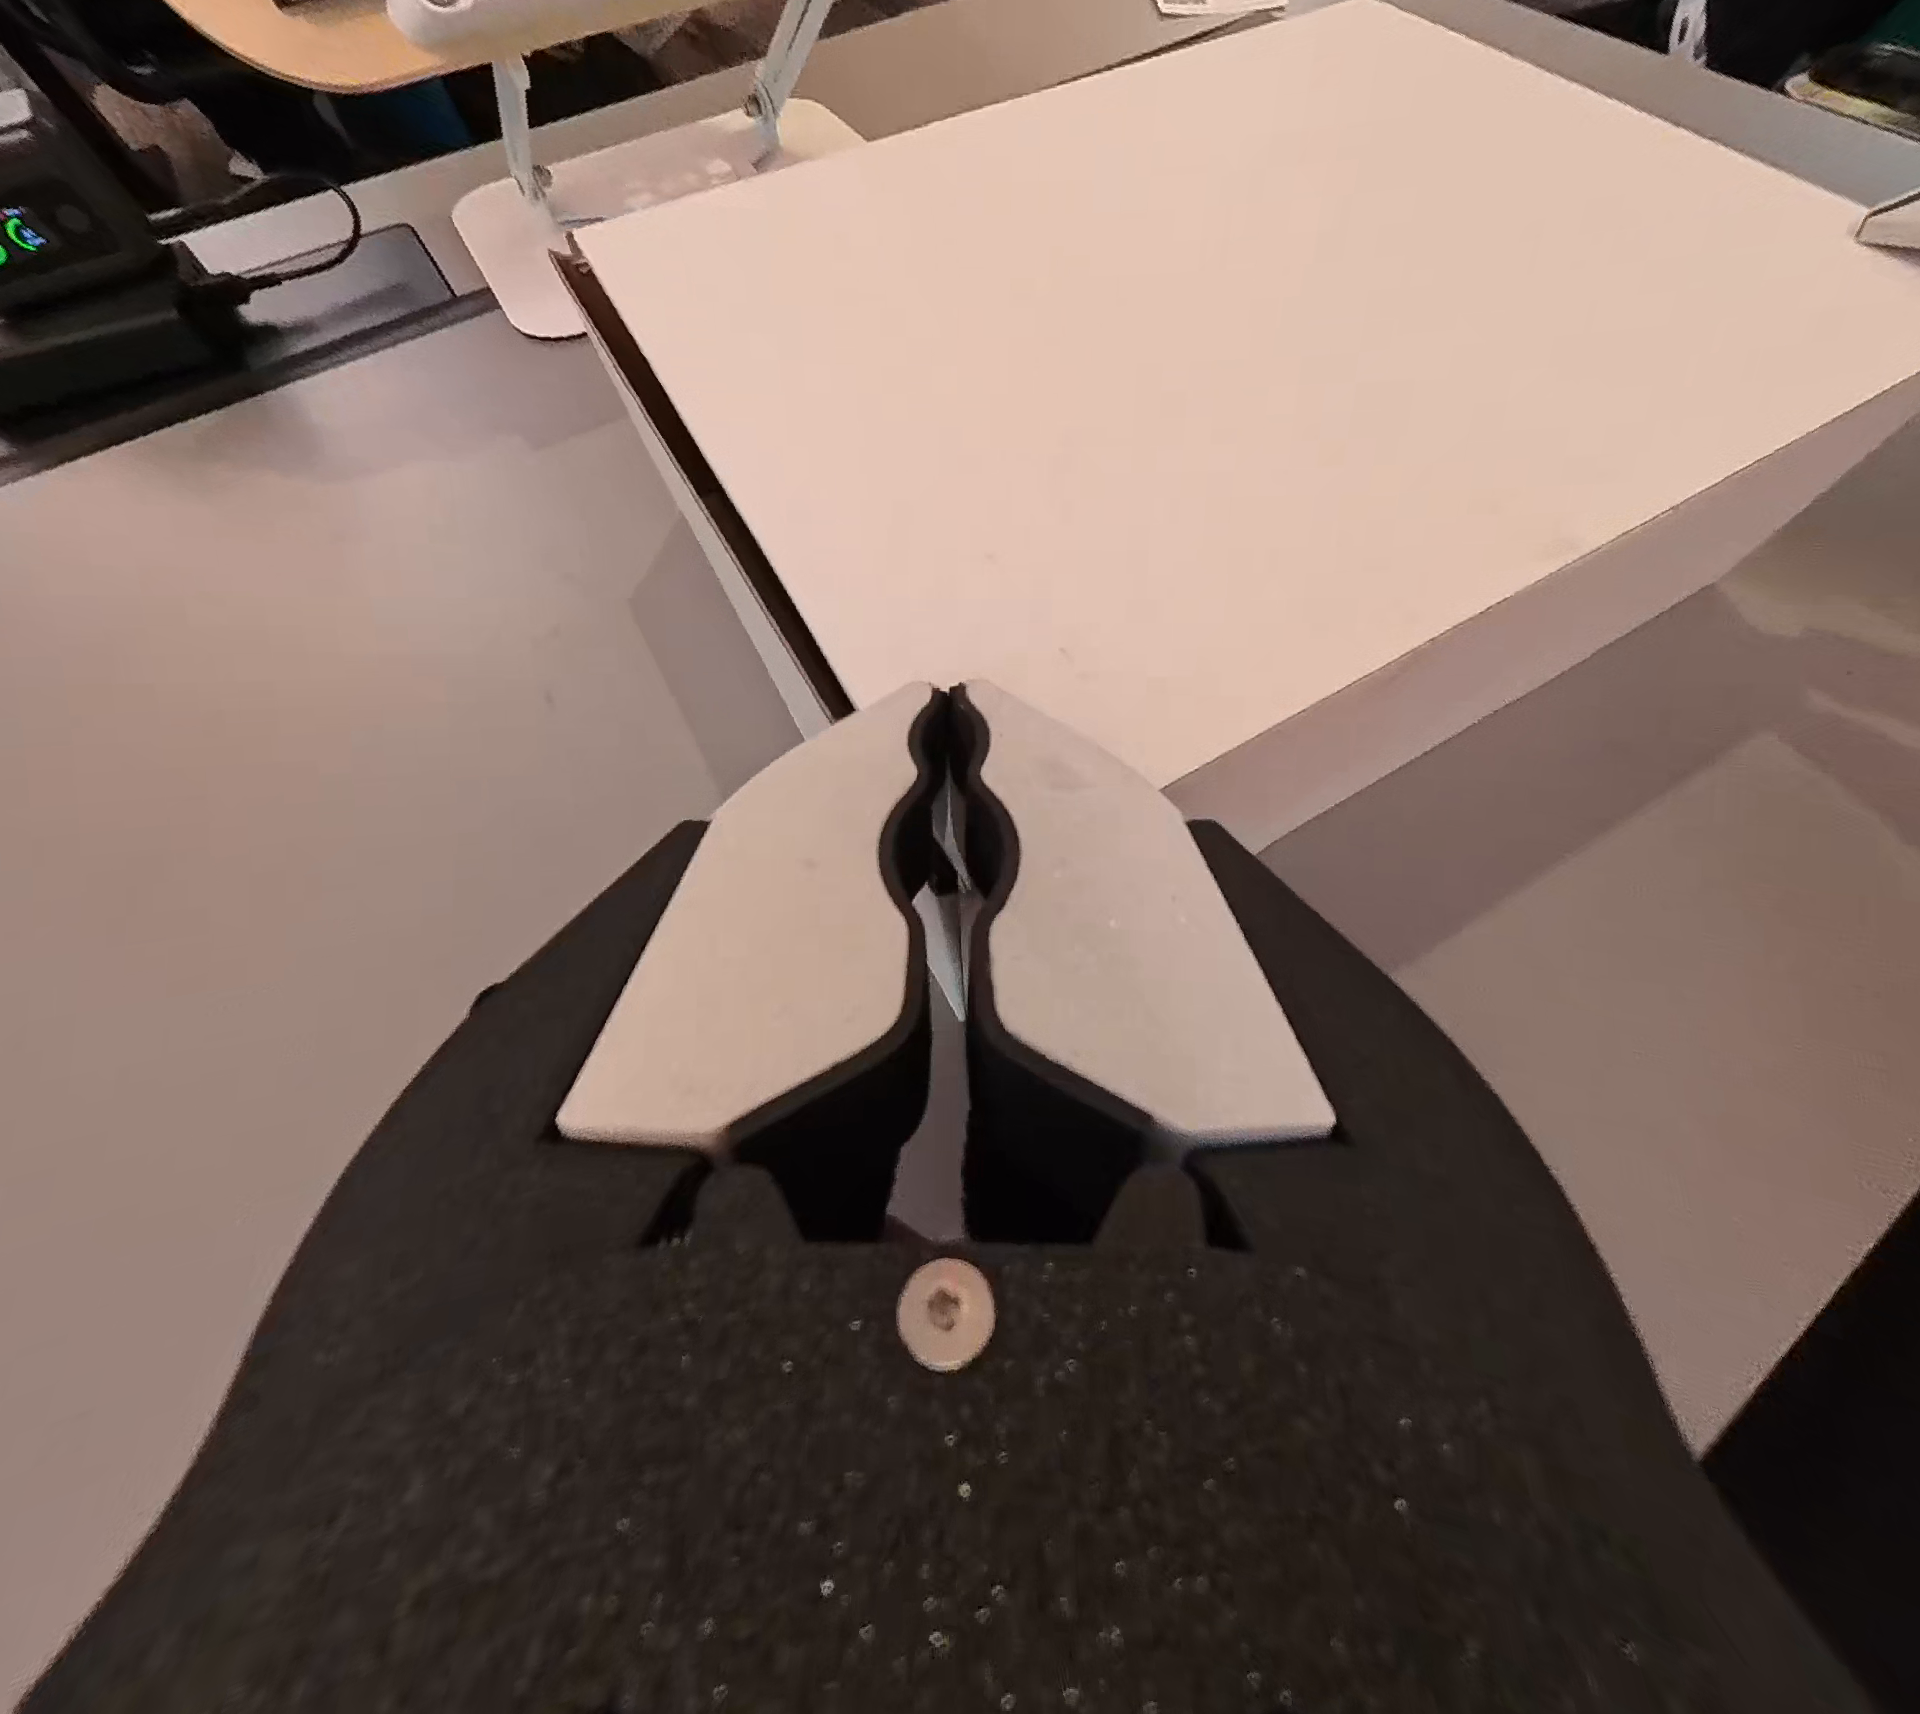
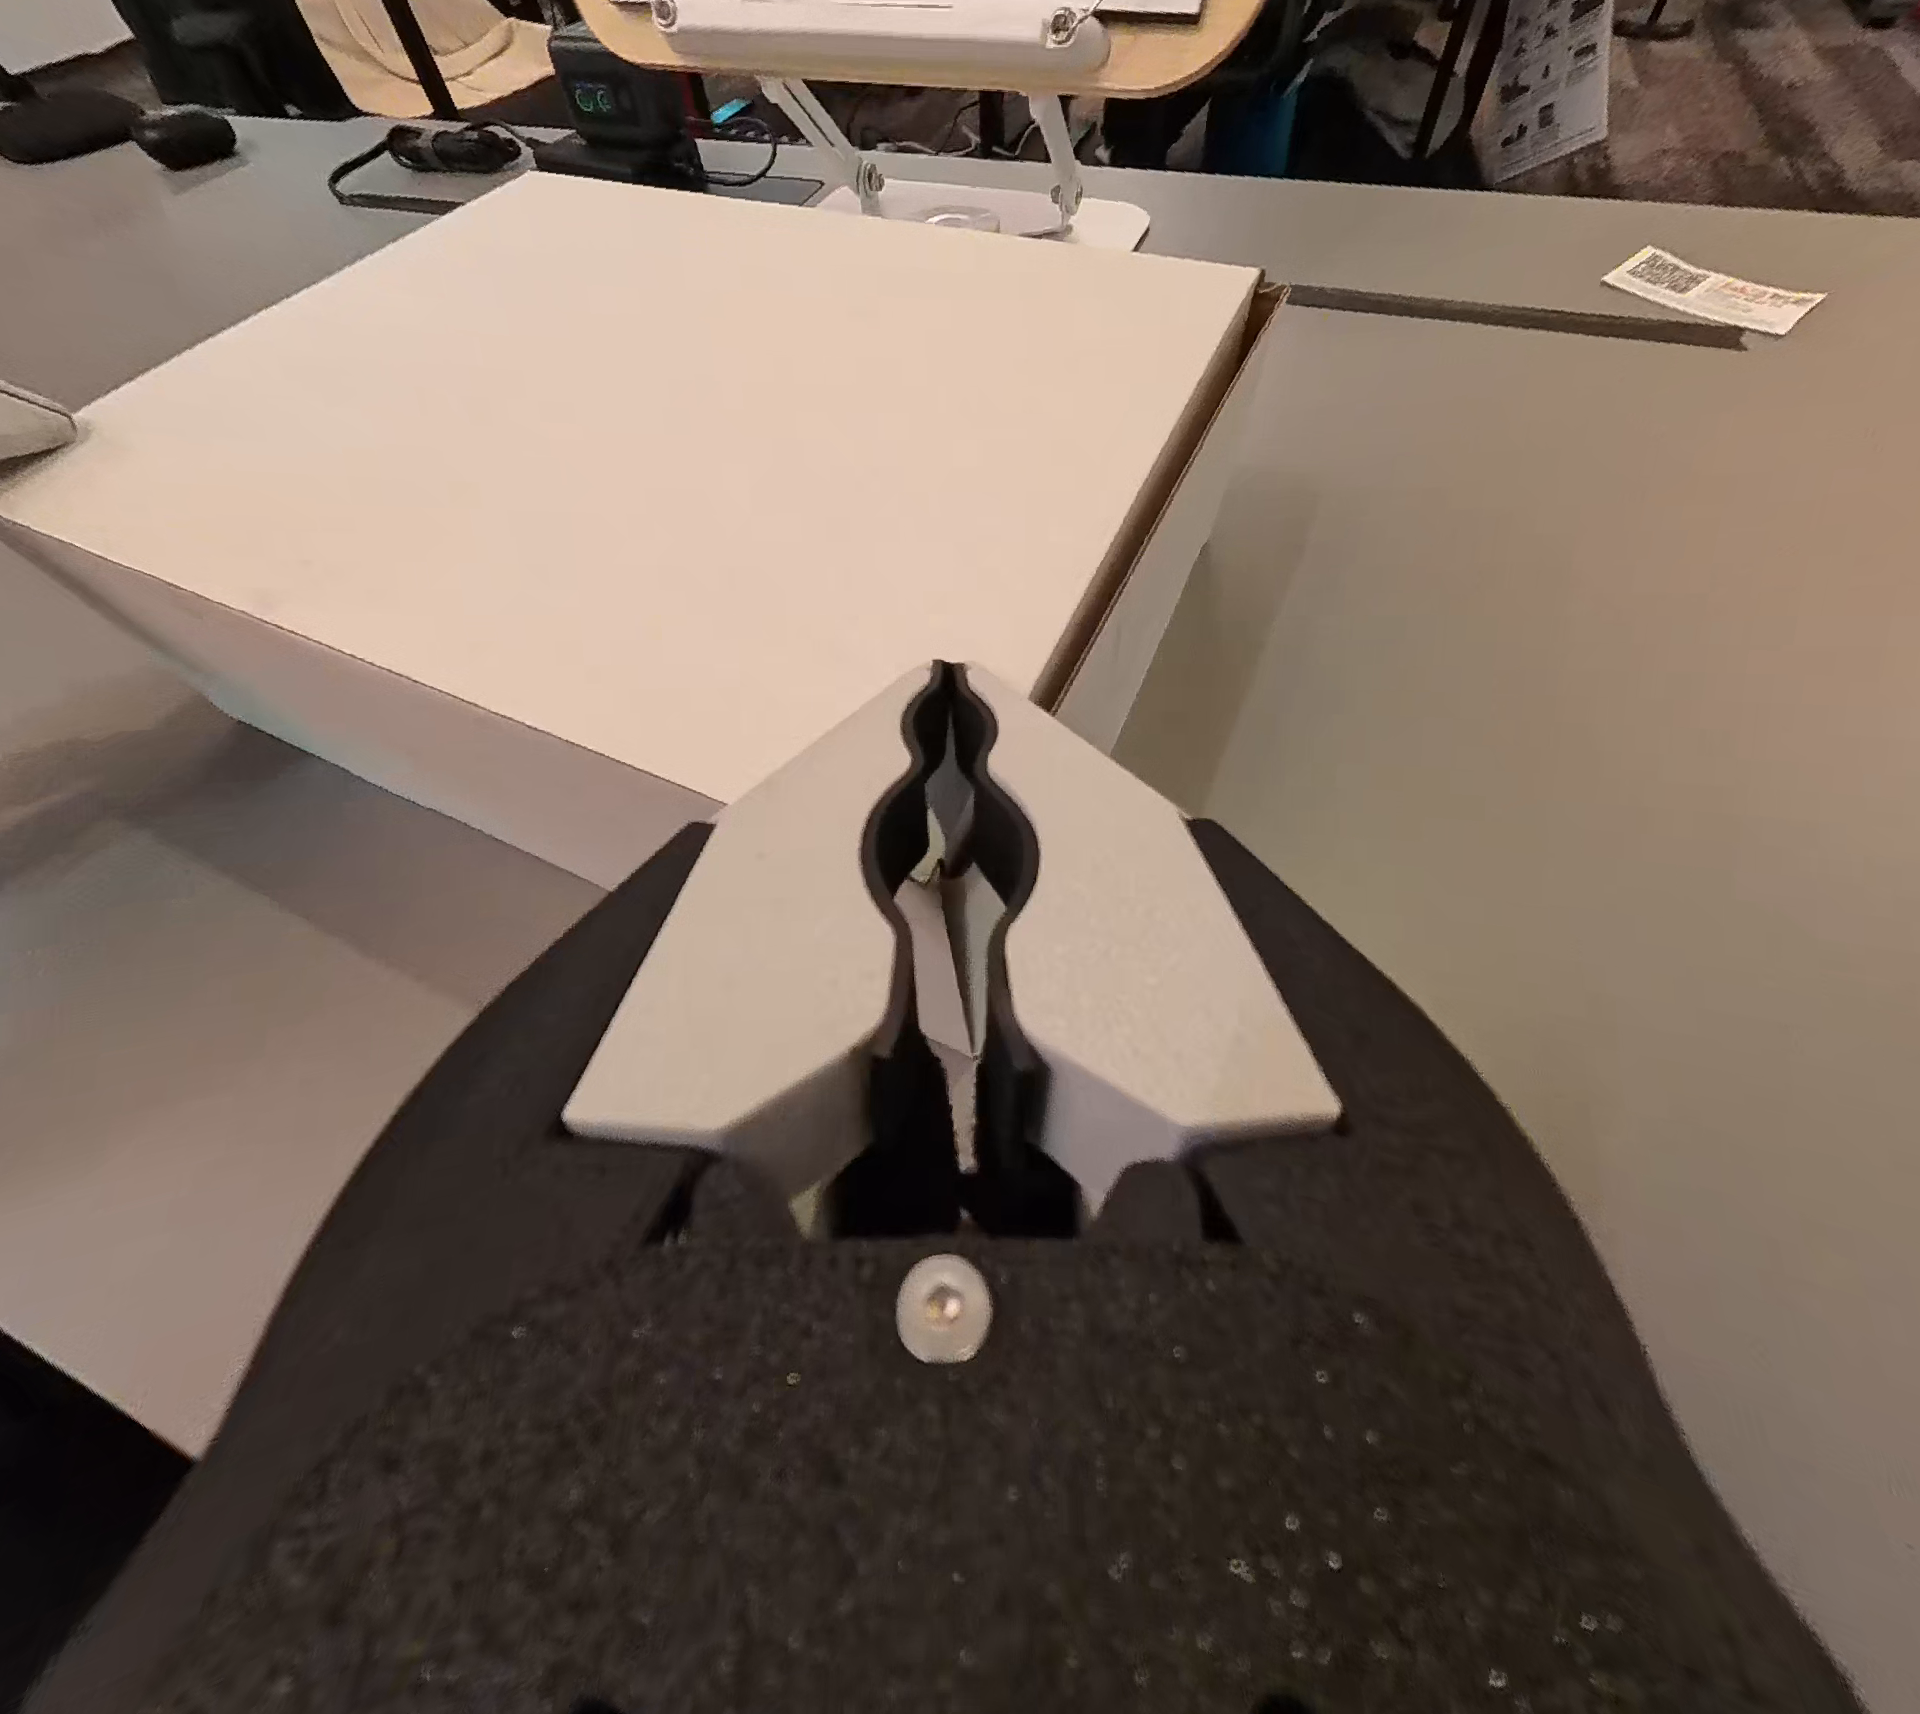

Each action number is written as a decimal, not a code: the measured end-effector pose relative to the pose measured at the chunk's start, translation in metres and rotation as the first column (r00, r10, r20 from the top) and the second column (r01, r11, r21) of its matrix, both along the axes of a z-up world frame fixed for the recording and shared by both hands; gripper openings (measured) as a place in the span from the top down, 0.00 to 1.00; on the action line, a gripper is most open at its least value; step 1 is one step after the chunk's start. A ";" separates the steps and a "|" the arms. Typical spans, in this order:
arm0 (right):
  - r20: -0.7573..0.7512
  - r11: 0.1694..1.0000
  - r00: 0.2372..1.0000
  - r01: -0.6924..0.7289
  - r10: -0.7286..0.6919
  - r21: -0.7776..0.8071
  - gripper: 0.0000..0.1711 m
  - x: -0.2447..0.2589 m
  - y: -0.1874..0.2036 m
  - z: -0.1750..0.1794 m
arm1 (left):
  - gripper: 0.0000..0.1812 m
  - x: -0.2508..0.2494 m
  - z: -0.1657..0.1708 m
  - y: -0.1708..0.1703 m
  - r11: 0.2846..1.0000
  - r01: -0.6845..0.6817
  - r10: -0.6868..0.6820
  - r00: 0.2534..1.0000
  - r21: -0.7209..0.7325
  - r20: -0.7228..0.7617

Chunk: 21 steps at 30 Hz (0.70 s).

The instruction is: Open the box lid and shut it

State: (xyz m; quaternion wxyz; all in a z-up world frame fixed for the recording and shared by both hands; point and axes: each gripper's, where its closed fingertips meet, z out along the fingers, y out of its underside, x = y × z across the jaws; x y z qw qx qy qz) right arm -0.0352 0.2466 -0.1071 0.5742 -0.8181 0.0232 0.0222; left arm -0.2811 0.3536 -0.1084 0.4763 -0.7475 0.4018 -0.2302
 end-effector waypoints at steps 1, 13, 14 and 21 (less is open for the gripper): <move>-0.004 1.000 1.000 0.004 -0.004 0.004 1.00 0.000 0.000 0.000 | 1.00 0.000 0.000 0.000 1.000 -0.005 0.005 1.000 0.002 0.007; -0.038 0.992 0.999 0.022 -0.017 0.125 1.00 0.052 0.024 0.066 | 1.00 -0.013 0.036 0.084 0.990 -0.106 0.117 0.987 -0.096 0.113; -0.030 0.992 0.999 0.039 -0.035 0.119 1.00 0.067 0.035 0.068 | 1.00 -0.012 0.033 0.104 0.986 -0.121 0.131 0.987 -0.112 0.092; -0.113 0.999 0.993 0.041 -0.043 -0.023 1.00 0.128 0.118 0.019 | 1.00 0.026 -0.010 0.187 0.968 -0.096 0.112 0.992 -0.233 0.057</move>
